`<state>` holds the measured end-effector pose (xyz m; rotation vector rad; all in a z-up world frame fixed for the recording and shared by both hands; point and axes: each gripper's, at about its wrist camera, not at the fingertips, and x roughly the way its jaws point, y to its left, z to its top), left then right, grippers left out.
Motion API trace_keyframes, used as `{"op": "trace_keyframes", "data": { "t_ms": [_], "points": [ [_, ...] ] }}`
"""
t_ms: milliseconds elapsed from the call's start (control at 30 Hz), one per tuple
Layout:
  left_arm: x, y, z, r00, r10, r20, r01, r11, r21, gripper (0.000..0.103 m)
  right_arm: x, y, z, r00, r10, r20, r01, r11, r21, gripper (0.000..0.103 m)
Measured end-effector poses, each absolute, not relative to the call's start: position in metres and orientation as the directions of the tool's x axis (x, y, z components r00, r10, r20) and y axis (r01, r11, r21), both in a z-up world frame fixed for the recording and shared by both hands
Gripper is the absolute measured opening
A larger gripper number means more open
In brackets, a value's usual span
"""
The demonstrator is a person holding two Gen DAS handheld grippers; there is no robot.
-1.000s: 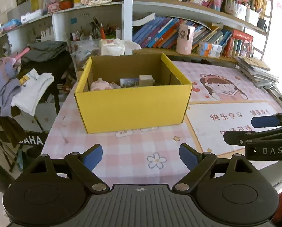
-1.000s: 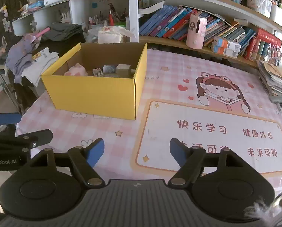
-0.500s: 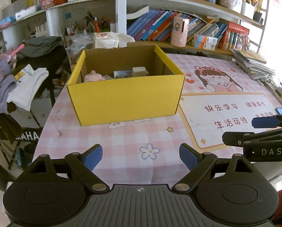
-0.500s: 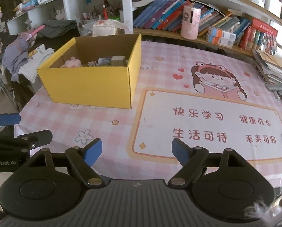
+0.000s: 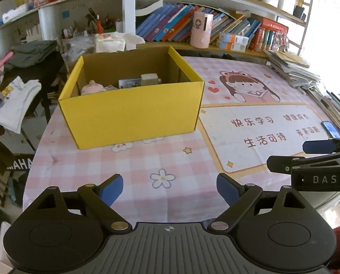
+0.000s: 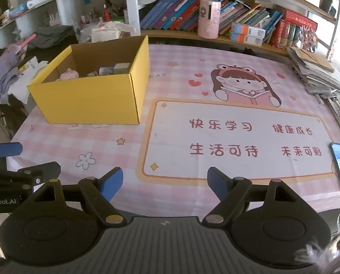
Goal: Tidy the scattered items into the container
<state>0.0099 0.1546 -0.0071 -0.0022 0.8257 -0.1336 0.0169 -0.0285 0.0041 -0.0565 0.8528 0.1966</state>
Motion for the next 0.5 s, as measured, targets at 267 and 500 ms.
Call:
{"op": "trace_keyframes", "data": {
  "t_ms": [267,500],
  "points": [
    [0.0144,0.1516,-0.0096,0.651,-0.146,-0.745,0.135,0.988,-0.076,0.092,0.0161,-0.0313,0.0027,0.638,0.136,-0.758,-0.174,0.984,0.03,0.081],
    [0.0164,0.1513,-0.0109,0.645,-0.157,-0.748,0.138,0.986,-0.089,0.096,0.0175,-0.0315,0.0022,0.634,0.133,-0.762,-0.169,0.985,0.032,0.081]
  ]
}}
